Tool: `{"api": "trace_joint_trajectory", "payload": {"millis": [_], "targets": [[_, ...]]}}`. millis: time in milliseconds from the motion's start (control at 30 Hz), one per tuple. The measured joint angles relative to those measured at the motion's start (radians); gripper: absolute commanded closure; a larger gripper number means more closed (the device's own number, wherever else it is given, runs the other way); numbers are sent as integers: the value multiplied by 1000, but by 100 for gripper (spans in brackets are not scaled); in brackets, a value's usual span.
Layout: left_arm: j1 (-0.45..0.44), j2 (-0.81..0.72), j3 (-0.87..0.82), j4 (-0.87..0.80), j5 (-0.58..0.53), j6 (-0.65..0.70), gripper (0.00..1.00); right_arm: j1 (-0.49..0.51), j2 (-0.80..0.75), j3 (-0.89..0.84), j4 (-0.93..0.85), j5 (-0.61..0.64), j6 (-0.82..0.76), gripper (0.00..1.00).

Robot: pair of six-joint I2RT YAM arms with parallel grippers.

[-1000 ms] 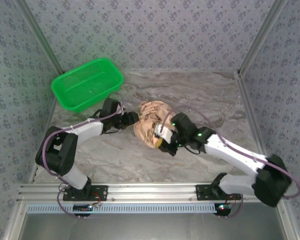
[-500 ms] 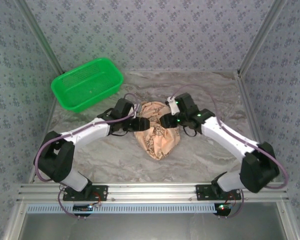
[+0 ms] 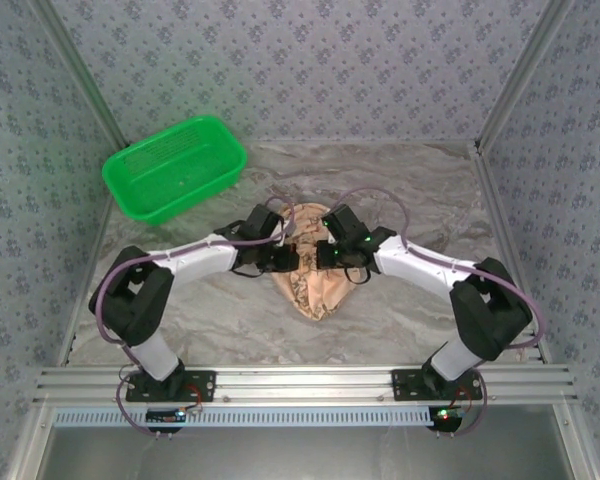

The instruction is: Fold the inside-out t-shirt

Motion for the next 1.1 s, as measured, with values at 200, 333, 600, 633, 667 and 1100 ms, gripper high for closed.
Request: {"api": "trace_joint_trajectory", "payload": {"millis": [200,333,600,633,667,1100], "targets": [[162,-277,-222,233,82,-91,100,-145,-232,-42,-42,-7,-72,100],[186,-280,-418,453,122,-185,100,-137,-261,-126,-63,-24,-79,56],[99,-184,-479,546,222,-235,100,143,-113,27,-113,-27,55,53],[98,-185,-478,554,223,-236,100,154,-101,39,-99,-12,91,53],[97,-188,-478,564,225,-239,100,164,-87,47,-91,2,130,53],[106,-209,-475,635,245,-293,100,185,164,83,-52,97,306,100]]}}
